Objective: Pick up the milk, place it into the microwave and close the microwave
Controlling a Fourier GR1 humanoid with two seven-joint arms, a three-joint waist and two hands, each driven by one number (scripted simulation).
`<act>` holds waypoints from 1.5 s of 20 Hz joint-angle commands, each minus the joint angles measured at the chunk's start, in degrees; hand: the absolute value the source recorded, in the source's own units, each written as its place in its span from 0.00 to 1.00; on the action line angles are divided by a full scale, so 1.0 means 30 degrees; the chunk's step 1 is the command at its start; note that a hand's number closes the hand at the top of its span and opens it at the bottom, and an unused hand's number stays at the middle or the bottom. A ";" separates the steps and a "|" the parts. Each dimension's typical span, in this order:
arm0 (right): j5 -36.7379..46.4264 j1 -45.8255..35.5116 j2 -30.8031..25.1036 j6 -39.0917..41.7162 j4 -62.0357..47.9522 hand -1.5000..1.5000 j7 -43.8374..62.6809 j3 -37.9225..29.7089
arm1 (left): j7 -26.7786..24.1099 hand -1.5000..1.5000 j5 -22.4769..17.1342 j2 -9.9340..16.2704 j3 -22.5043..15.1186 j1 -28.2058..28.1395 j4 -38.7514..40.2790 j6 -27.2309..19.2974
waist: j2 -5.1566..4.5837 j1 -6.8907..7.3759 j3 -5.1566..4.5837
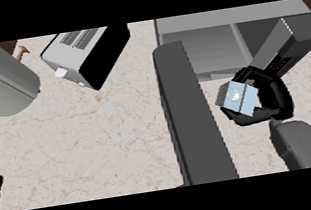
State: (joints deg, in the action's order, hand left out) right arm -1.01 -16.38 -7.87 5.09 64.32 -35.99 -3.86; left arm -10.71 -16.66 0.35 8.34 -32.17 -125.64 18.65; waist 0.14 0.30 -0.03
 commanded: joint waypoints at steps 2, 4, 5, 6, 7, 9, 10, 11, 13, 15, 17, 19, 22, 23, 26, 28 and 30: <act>0.0626 -0.2572 0.0073 -0.1297 -0.1042 1.00 0.2046 -0.0227 | -0.1070 0.00 0.0569 -0.0098 0.0191 -0.0114 0.1007 0.0419 | -0.0045 0.0114 0.0009; 0.0800 -0.3255 0.0252 -0.1439 -0.1966 1.00 0.2182 -0.0216 | -0.0373 0.00 -0.0229 -0.0104 0.0202 -0.0552 -0.0350 0.0235 | -0.0046 0.0136 0.0014; 0.0905 -0.5747 -0.0056 -0.1837 -0.3583 1.00 0.2579 -0.0749 | 0.0210 0.00 -0.0470 0.0775 0.1100 0.1328 0.1151 0.0242 | -0.0128 0.0243 0.0016; 0.1461 -0.6040 0.0440 -0.2600 -0.5337 1.00 0.1533 -0.0719 | 0.0212 0.00 -0.1563 0.1081 0.1794 0.0988 0.1368 0.0704 | -0.0151 0.0366 0.0019; 0.1529 -0.6314 0.0668 -0.2489 -0.6380 1.00 0.1182 -0.0646 | 0.1717 0.00 -0.1452 0.0964 0.1144 0.1264 -0.0244 -0.0020 | -0.0154 0.0335 0.0029; 0.1407 -0.7965 0.0602 -0.2645 -0.8504 1.00 0.0191 -0.1305 | 0.0000 0.00 -0.0733 0.0544 0.1410 0.0890 0.1082 0.0575 | -0.0172 0.0462 0.0024; 0.1542 -0.8392 0.0568 -0.2541 -0.9465 1.00 -0.0383 -0.1334 | 0.0241 0.00 -0.0863 0.0654 0.1513 0.0830 0.0969 0.0662 | -0.0178 0.0469 0.0026; 0.1218 -0.9018 -0.0168 -0.1651 -1.0799 1.00 -0.0941 -0.1868 | 0.0601 0.00 -0.1231 0.0804 0.1576 0.1578 0.1388 0.0513 | -0.0230 0.0511 0.0031; 0.1853 -1.0500 0.0468 -0.3037 -1.2093 1.00 -0.0953 -0.1753 | 0.0025 0.00 -0.1092 0.0845 0.1450 0.1613 0.1471 0.1010 | -0.0300 0.0742 0.0032; 0.1621 -1.1677 -0.0070 -0.2915 -1.3254 1.00 -0.0848 -0.2327 | 0.1097 0.00 -0.0932 0.0432 0.0800 0.0439 -0.0219 0.0737 | -0.0298 0.0838 0.0043; 0.1954 -1.2606 -0.0288 -0.3020 -1.4415 1.00 -0.0939 -0.2308 | 0.1045 0.00 -0.1602 0.1038 0.1400 0.2556 0.1677 0.0732 | -0.0412 0.0856 0.0037; 0.1985 -1.3592 -0.0125 -0.3782 -1.5181 1.00 -0.1050 -0.2588 | 0.1527 0.00 -0.1127 0.1049 0.1212 0.2699 0.0893 0.0342 | -0.0467 0.1008 0.0048; 0.2269 -1.3828 -0.0830 -0.4197 -1.6160 1.00 -0.1861 -0.2769 | 0.0510 0.00 -0.0850 0.0839 0.0802 0.2244 0.1501 0.1275 | -0.0664 0.1493 0.0054; 0.2426 -1.4633 -0.0292 -0.4836 -1.6318 1.00 -0.1418 -0.2654 | 0.0934 0.00 -0.0799 0.0948 0.0968 0.3236 0.2029 0.0698 | -0.0669 0.1377 0.0048; 0.2890 -1.4805 -0.1099 -0.5615 -1.6956 1.00 -0.1920 -0.2617 | 0.0798 0.00 -0.1718 0.1243 0.1338 0.2471 0.1372 0.1409 | -0.0778 0.1881 0.0054; 0.3299 -1.5552 -0.1711 -0.5716 -1.7376 1.00 -0.1367 -0.2385 | 0.0622 0.00 -0.0915 0.1308 0.1170 0.3547 0.2385 0.1189 | -0.0939 0.1861 0.0048; 0.3350 -1.5294 -0.1107 -0.6706 -1.7730 1.00 -0.2042 -0.2486 | 0.0971 0.00 -0.0643 0.0864 0.0420 0.3685 0.1853 0.0892 | -0.0957 0.1889 0.0071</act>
State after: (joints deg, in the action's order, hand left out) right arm 8.02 -60.16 -11.24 -11.37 13.54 -42.19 -11.25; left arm -8.31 -19.79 3.49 11.18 -23.05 -120.49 21.91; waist -2.22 5.33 0.21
